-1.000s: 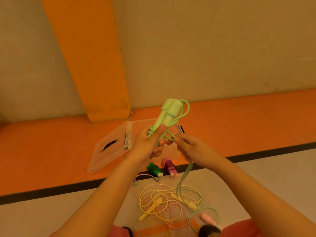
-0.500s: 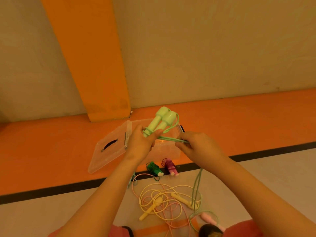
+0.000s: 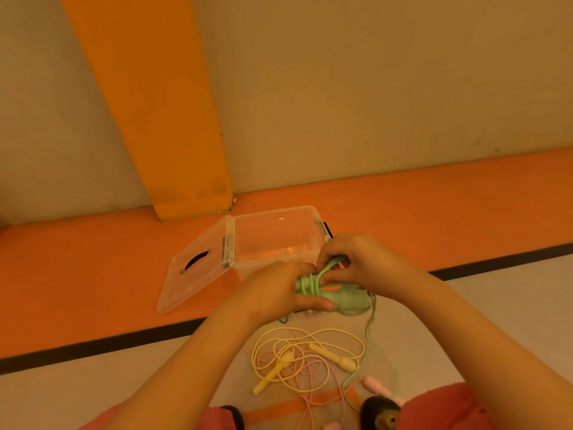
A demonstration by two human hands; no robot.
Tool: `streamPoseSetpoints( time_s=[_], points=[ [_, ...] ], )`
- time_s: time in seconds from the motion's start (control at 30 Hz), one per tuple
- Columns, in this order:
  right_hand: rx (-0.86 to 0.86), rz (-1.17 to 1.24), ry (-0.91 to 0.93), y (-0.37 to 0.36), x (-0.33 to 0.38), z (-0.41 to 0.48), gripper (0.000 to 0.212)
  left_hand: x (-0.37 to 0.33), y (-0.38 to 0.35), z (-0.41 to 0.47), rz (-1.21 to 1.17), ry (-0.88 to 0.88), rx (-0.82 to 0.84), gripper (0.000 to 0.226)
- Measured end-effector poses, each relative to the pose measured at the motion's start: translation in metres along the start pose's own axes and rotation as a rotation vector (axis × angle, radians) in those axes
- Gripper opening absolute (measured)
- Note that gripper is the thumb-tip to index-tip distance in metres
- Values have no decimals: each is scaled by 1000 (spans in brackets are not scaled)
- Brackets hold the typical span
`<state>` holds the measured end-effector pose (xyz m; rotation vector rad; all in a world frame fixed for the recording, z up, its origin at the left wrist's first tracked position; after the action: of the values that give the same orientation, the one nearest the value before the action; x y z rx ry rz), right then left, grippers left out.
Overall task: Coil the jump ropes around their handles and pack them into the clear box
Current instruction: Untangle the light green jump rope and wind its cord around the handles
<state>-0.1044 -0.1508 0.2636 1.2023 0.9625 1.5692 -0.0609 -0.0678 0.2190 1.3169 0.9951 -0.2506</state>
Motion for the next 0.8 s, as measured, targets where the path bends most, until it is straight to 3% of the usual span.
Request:
streamPoseSetpoints(
  time_s=[0.13, 0.3, 0.4, 0.47, 0.57, 0.63, 0.7, 0.8],
  points=[
    [116, 217, -72, -9, -7, -5, 13, -6, 0, -5, 68, -16, -47, 36],
    [301, 523, -151, -15, -19, -15, 3, -20, 1, -13, -355, -86, 37, 12],
    [371, 763, -205, -16, -26, -22, 16, -23, 4, -15, -502, -87, 81, 10],
    [383, 886, -244, -19, -29, -24, 27, -23, 7, -16, -588, -79, 94, 11],
    [261, 993, -294, -15, -46, -23, 30, -16, 19, -17, -748, -39, 26, 13],
    [206, 967, -303, -12, -56, -25, 26, -12, 31, -19, -795, -53, -47, 15],
    [160, 747, -351, -10, -70, -29, 14, -6, 42, -19, -811, -80, -131, 15],
    [58, 488, -382, -5, -83, -28, 18, 6, 54, -17, -843, -71, -269, 32]
  ],
)
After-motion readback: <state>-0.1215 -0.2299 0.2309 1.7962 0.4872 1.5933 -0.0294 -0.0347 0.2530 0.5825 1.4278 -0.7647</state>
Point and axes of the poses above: each hand's wrist, its own z-axis towards the middle knuckle, its own y-axis out of the back of the hand, x = y × z, the point moved 9 cm from there along z, towards the middle knuckle, and after that the axes turned 14 degrees about -z, right-handed, at the moved point
